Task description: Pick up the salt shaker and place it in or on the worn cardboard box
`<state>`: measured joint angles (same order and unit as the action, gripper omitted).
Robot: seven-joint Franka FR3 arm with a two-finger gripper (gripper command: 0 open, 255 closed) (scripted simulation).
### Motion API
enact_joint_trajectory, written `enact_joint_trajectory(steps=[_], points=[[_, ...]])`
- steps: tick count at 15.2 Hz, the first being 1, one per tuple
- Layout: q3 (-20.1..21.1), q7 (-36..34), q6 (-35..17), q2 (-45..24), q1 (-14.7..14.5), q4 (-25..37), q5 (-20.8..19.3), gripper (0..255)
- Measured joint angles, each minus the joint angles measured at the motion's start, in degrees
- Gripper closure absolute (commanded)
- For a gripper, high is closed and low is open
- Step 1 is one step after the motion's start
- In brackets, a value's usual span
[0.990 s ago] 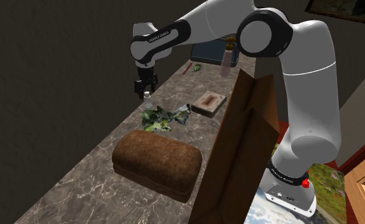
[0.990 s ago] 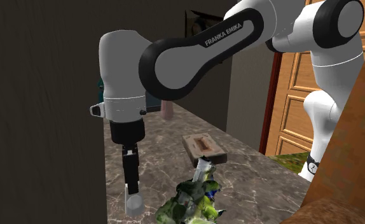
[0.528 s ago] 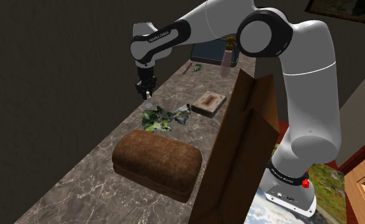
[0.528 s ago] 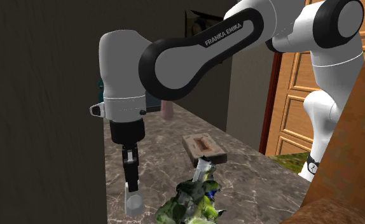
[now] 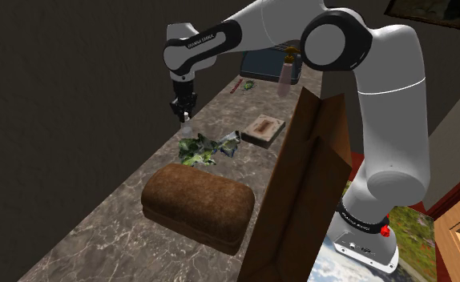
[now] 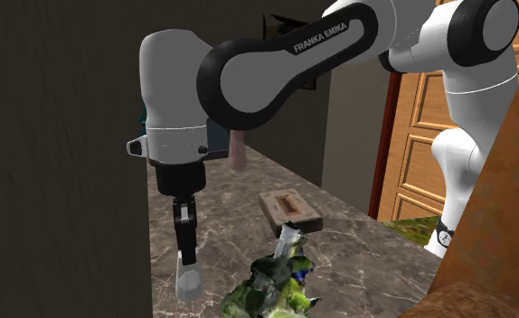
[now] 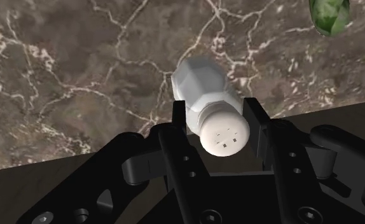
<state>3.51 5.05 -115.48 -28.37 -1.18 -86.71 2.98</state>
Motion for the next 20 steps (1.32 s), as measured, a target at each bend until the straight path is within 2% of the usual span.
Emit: enact_joint_trajectory(steps=[20], points=[[0.1, -0.9, 14.2, 2.0, 0.0, 12.2, -0.1, 255]])
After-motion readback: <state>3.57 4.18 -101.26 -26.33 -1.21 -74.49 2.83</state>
